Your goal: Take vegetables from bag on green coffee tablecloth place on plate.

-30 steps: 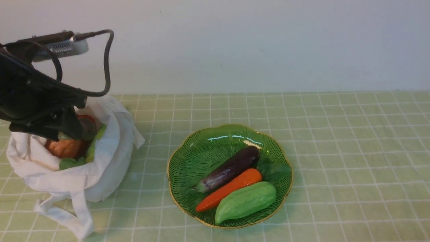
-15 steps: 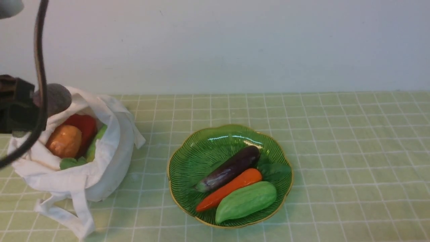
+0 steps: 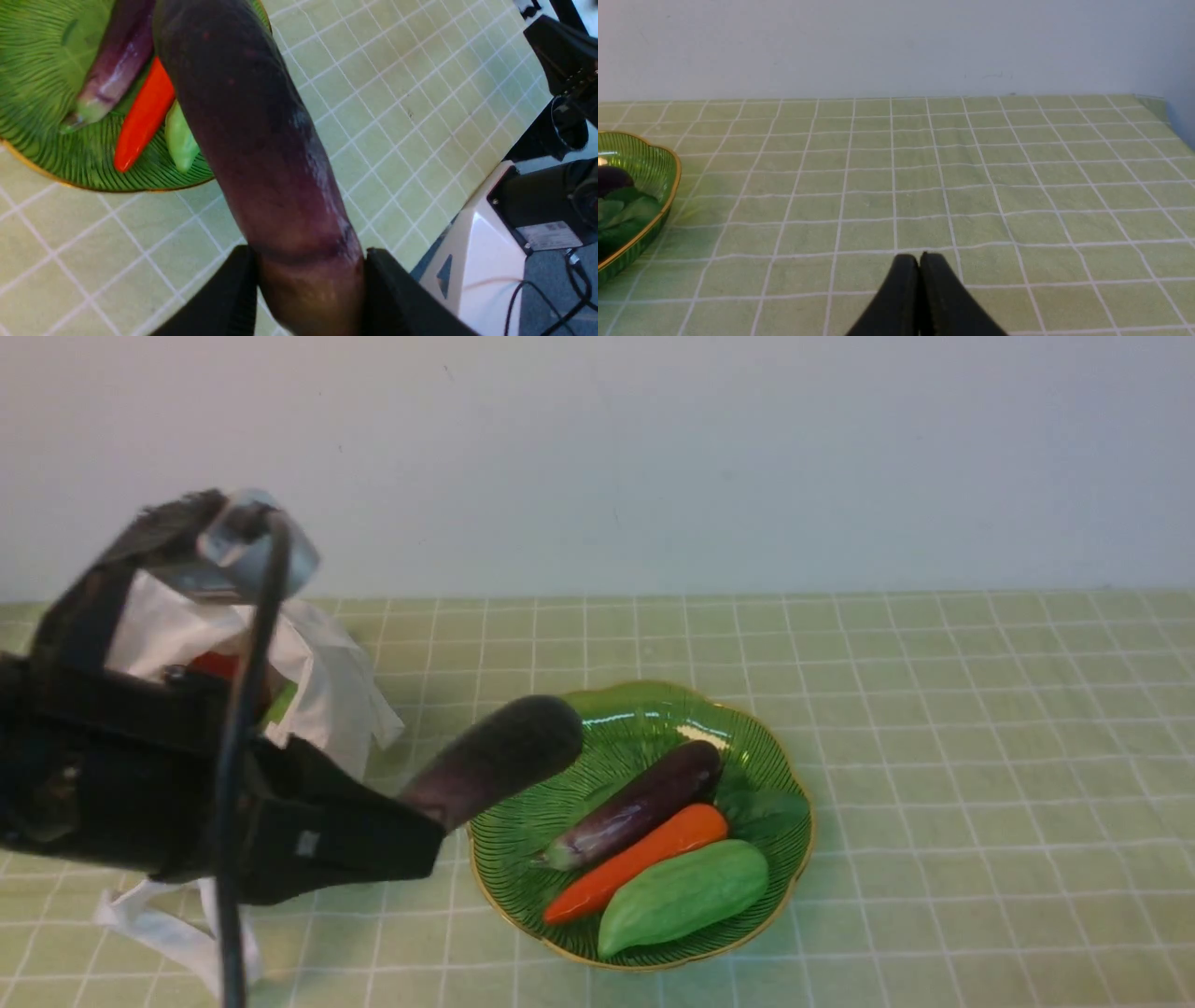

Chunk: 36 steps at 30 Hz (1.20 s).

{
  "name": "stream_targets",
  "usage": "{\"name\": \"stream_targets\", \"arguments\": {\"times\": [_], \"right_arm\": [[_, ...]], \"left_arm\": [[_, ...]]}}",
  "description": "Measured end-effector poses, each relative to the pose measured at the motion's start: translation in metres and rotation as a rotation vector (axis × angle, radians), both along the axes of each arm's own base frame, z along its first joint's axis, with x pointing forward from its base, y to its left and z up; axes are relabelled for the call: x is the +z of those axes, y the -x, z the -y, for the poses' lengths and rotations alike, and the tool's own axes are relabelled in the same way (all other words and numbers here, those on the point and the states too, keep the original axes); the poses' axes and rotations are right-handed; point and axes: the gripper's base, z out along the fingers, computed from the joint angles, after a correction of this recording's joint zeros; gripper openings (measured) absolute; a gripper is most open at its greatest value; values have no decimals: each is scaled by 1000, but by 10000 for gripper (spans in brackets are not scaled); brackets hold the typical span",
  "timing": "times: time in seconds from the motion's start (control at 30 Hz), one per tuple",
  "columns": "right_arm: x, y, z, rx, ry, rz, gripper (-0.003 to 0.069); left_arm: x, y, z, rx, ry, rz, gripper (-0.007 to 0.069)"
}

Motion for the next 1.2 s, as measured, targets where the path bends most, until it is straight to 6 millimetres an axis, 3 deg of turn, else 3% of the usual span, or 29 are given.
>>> {"name": "stream_targets", "arguments": {"times": [0.2, 0.4, 0.6, 0.7, 0.87, 1.0, 1.1, 1.2], "right_arm": [[0, 0, 0, 0, 0, 0, -16], [0, 0, 0, 0, 0, 0, -16], [0, 0, 0, 0, 0, 0, -16], [0, 0, 0, 0, 0, 0, -16], [0, 0, 0, 0, 0, 0, -16], [0, 0, 0, 0, 0, 0, -16], [0, 0, 0, 0, 0, 0, -16], [0, 0, 0, 0, 0, 0, -16]], "left_arm": [[-58, -62, 25, -22, -81, -34, 260], [-95, -109, 35, 2, -125, -76, 260], [-118, -137, 40, -3, -150, -89, 260], [-124, -142, 41, 17, -159, -82, 281], [-126, -146, 39, 30, -178, -59, 475], [-127, -146, 35, 10, -226, -57, 549], [-119, -145, 19, 10, -315, -107, 535], [-103, -140, 4, 63, -392, -138, 451]]}}
